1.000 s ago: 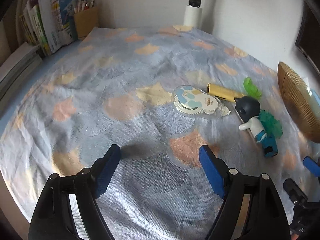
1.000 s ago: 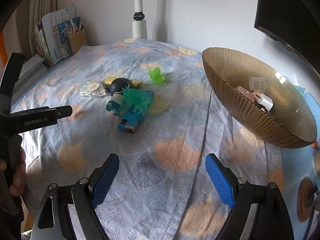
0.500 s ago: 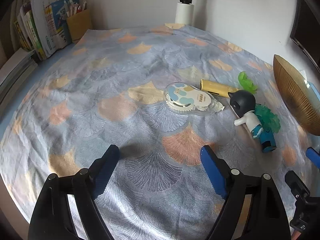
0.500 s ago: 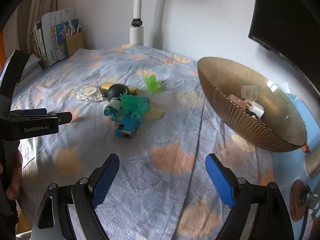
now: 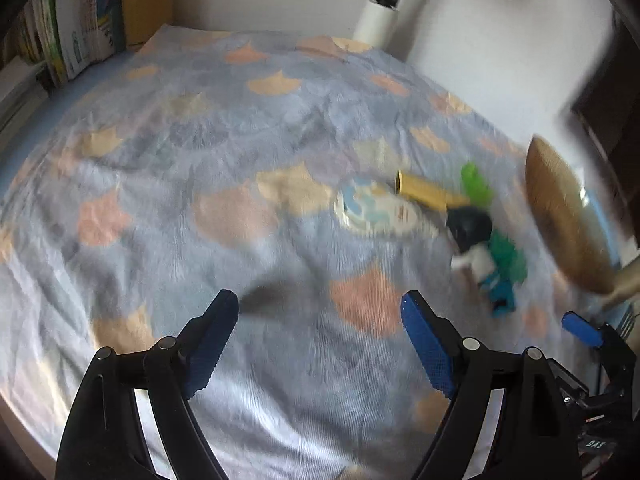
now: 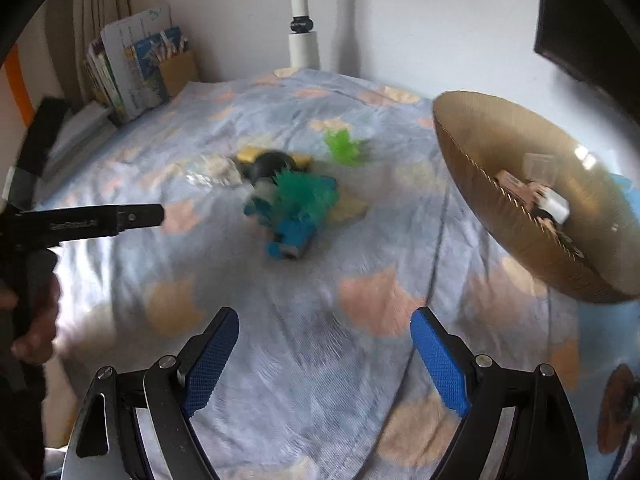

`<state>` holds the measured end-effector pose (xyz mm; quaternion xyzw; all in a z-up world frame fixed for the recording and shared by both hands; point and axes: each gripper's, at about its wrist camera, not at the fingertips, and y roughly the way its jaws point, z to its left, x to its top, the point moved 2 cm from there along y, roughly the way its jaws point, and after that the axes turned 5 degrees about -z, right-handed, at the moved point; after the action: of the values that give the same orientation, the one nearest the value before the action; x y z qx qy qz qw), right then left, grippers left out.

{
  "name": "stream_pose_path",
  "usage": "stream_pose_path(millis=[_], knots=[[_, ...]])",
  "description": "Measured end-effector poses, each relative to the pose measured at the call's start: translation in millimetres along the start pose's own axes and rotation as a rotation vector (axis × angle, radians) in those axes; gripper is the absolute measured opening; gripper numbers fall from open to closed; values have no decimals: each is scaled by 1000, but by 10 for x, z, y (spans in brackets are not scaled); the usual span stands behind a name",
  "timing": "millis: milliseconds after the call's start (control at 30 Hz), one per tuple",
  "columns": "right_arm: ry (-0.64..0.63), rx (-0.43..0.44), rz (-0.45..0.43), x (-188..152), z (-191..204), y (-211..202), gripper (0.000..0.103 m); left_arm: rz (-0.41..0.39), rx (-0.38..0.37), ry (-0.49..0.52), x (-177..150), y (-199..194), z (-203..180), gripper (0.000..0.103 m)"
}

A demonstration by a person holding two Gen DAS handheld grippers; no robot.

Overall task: Organize rigid objects
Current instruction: 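Grasp the clear tape dispenser with the left gripper while the right gripper grasps the blue-green figure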

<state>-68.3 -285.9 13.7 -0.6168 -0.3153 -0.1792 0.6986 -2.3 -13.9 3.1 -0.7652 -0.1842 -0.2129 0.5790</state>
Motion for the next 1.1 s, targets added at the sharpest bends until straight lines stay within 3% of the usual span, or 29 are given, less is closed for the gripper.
stream_pose_path(millis=[100,233,300,333,467,533,700,833,967,1100], knots=[[28,57,8,267,-25,26,87,-14,-11,41,154,29,-111,82],[-15,54,24,510,103,228,85,12,-33,77,319,206,-329,81],[-85,-6,42,529,232,380,68,21,-56,57,340,284,-403,81],[-102,-35,62,519,266,447,66,16,-61,52,342,331,-456,81],[-67,-24,97,472,282,626,61,1,51,78,352,533,-577,81],[-91,-96,84,470,309,706,60,-38,106,99,356,558,-632,81],[-85,-58,64,432,288,651,39,-12,85,150,274,498,-619,80],[-81,-54,60,336,215,539,35,-6,84,115,183,281,-370,81],[21,-24,42,240,14,457,36,-9,69,58,179,190,-159,81],[25,2,56,249,-34,444,37,4,-5,44,223,230,-187,81]])
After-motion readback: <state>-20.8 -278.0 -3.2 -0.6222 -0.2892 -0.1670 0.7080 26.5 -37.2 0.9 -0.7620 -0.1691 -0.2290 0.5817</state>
